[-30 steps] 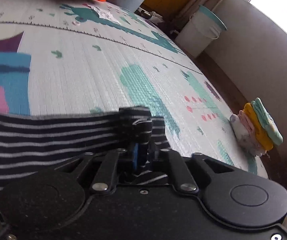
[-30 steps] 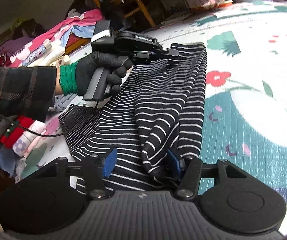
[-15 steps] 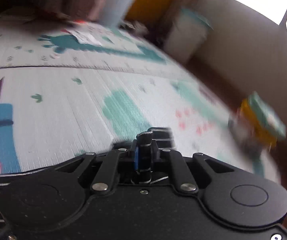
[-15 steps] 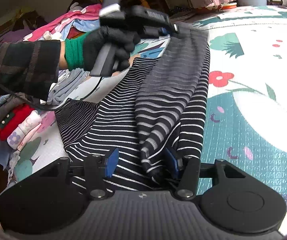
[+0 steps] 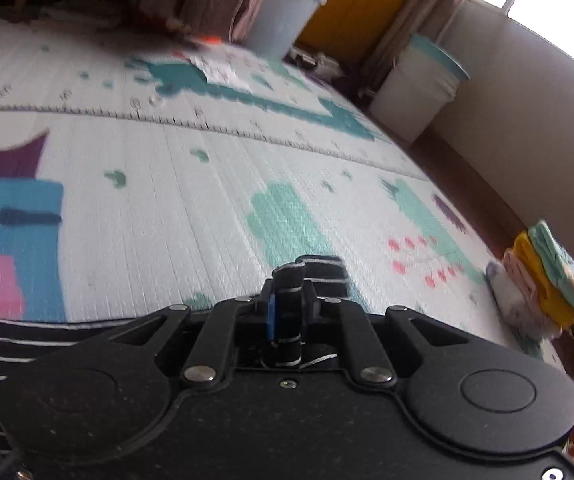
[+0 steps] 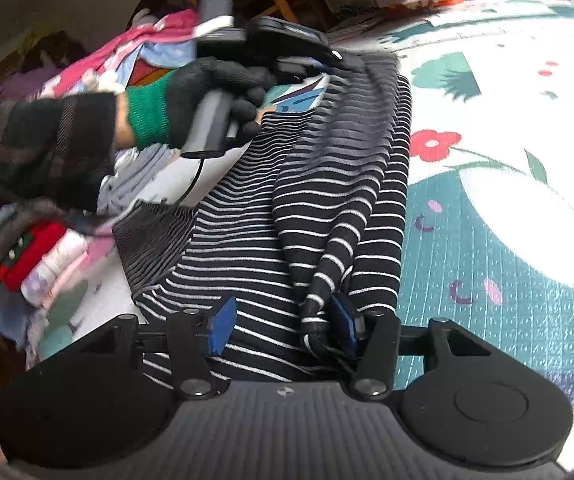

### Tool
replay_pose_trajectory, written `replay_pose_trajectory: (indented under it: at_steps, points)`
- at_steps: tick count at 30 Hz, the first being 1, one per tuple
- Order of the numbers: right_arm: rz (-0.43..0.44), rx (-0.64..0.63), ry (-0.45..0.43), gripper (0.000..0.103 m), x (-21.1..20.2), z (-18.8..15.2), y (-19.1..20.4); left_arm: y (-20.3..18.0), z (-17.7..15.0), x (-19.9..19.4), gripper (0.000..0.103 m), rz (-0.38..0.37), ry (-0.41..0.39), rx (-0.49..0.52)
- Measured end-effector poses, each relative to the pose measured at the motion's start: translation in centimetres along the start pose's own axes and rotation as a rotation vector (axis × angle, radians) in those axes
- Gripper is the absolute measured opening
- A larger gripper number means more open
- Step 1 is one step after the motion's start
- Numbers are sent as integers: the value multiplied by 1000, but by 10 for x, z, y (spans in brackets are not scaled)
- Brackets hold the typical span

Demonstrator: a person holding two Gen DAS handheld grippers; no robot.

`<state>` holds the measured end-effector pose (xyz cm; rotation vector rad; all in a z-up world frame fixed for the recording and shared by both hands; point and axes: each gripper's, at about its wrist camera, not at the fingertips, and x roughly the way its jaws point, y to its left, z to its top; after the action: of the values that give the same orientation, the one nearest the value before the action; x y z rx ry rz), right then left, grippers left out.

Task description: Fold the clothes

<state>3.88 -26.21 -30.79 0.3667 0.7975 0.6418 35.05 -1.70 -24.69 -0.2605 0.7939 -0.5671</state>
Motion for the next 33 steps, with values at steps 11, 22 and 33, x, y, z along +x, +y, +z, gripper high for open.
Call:
replay_pose_trajectory:
  at_steps: [11, 22, 33]
  points:
    - [-86, -85, -79, 50, -28, 0, 22, -29, -4, -6, 44, 212, 38, 296]
    - [-108, -149, -10, 26, 22, 12, 21, -66, -44, 17, 45, 170, 61, 472]
    - [-80, -289, 13, 33, 0, -1, 59, -63, -10, -80, 46, 157, 458, 860]
